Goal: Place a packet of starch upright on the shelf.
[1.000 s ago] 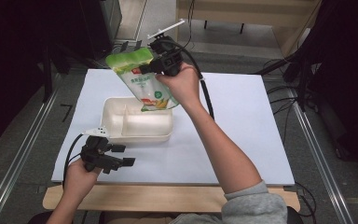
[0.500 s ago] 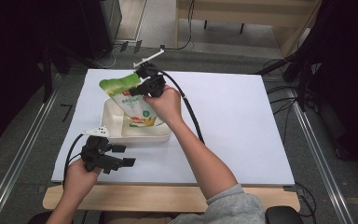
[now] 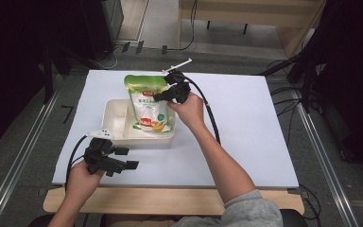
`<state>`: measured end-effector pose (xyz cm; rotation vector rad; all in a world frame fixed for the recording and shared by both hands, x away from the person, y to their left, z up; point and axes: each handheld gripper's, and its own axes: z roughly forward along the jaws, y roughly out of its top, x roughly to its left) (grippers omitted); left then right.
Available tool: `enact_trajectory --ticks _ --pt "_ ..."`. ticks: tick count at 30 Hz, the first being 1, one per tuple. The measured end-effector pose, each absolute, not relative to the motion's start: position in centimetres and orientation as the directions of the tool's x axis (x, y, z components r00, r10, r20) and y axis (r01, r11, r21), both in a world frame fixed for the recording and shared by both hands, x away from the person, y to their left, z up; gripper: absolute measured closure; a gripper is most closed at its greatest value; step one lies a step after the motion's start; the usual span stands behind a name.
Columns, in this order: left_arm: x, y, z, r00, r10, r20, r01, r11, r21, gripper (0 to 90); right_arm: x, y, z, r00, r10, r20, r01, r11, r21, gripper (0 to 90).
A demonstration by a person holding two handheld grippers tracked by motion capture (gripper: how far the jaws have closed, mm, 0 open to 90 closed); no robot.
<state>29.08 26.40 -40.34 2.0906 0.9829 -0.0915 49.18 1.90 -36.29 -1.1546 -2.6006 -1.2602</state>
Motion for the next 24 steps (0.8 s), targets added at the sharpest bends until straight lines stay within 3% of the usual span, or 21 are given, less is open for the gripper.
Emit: enact_trajectory --ticks 3,7,24 --pt "29.1 26.5 -40.4 0.697 0.613 -0.372 0.672 -0.378 0.636 22.1 48.7 1.0 -36.0 -0.731 0.606 0.312 0.621 0.404 0.671 50.5" --pt "29.1 26.5 -40.3 0.696 0.615 -0.371 0.672 -0.376 0.638 22.1 48.2 -0.6 -35.7 -0.734 0.610 0.300 0.608 0.391 0.691 45.9" --pt "29.1 26.2 -40.5 0.695 0.616 -0.372 0.677 -0.385 0.628 22.1 44.3 -5.6 -35.2 -0.752 0.581 0.311 0.578 0.353 0.736 44.1"
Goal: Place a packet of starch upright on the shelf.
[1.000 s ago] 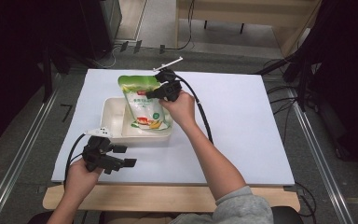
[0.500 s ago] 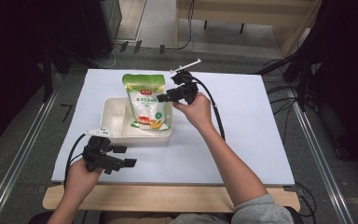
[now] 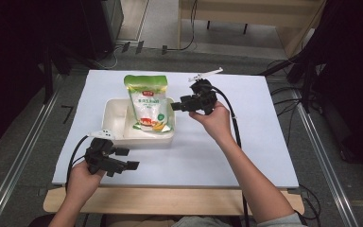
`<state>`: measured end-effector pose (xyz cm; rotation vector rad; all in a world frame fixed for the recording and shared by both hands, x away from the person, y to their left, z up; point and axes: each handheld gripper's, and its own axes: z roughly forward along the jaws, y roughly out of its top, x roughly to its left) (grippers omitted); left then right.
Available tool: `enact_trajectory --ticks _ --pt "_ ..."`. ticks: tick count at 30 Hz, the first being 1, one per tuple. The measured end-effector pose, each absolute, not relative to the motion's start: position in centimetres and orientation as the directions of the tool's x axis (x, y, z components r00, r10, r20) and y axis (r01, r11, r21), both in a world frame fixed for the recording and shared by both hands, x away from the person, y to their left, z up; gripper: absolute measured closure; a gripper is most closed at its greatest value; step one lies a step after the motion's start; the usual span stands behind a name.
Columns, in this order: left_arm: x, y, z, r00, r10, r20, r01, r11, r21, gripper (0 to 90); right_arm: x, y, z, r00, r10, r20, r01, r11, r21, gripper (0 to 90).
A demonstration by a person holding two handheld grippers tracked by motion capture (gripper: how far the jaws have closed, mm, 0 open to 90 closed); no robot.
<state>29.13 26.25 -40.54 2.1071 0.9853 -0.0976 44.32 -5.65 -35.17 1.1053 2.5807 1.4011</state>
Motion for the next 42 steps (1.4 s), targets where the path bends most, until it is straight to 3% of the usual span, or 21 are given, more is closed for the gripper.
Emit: enact_trajectory --ticks 22,29,42 --pt "29.1 26.2 -40.6 0.694 0.617 -0.371 0.677 -0.383 0.628 22.2 38.1 -11.4 -40.6 -0.750 0.587 0.305 0.584 0.371 0.723 43.2" --pt "29.1 26.2 -40.5 0.692 0.616 -0.375 0.680 -0.382 0.626 22.2 35.7 -13.0 -42.6 -0.723 0.619 0.306 0.589 0.322 0.741 44.0" --pt "29.3 26.6 -40.3 0.689 0.623 -0.371 0.680 -0.378 0.628 22.2 36.3 -12.8 -43.5 -0.725 0.632 0.274 0.588 0.360 0.724 43.2"
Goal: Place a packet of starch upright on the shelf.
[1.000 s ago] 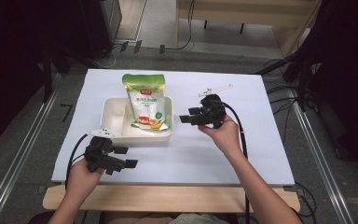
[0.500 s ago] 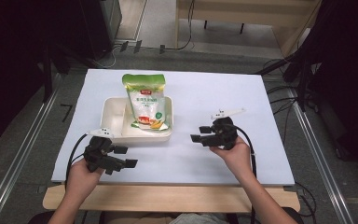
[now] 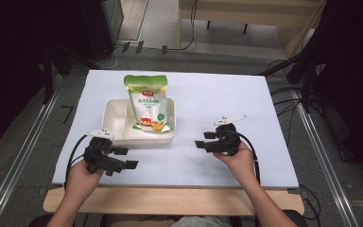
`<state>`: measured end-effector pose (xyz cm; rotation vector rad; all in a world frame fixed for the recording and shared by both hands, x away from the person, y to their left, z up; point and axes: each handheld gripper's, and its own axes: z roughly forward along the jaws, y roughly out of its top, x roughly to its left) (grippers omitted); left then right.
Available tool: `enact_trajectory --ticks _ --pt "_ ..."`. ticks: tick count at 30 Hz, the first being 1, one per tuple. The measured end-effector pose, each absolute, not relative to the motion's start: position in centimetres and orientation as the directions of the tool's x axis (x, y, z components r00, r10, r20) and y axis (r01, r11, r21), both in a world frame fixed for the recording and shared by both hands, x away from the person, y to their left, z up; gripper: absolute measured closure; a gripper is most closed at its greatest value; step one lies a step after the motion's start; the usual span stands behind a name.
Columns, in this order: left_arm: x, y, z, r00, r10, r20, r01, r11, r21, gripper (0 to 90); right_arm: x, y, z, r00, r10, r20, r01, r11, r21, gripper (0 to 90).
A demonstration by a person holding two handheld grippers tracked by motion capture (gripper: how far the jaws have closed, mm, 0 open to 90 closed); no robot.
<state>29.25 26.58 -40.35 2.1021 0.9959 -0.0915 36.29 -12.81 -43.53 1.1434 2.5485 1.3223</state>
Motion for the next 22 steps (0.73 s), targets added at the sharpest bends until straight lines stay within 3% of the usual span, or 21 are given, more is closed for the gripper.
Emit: enact_trajectory --ticks 22 --pt "29.26 26.67 -40.33 0.689 0.626 -0.366 0.680 -0.384 0.624 22.2 36.66 -12.29 -44.01 -0.726 0.633 0.268 0.594 0.383 0.707 40.1"
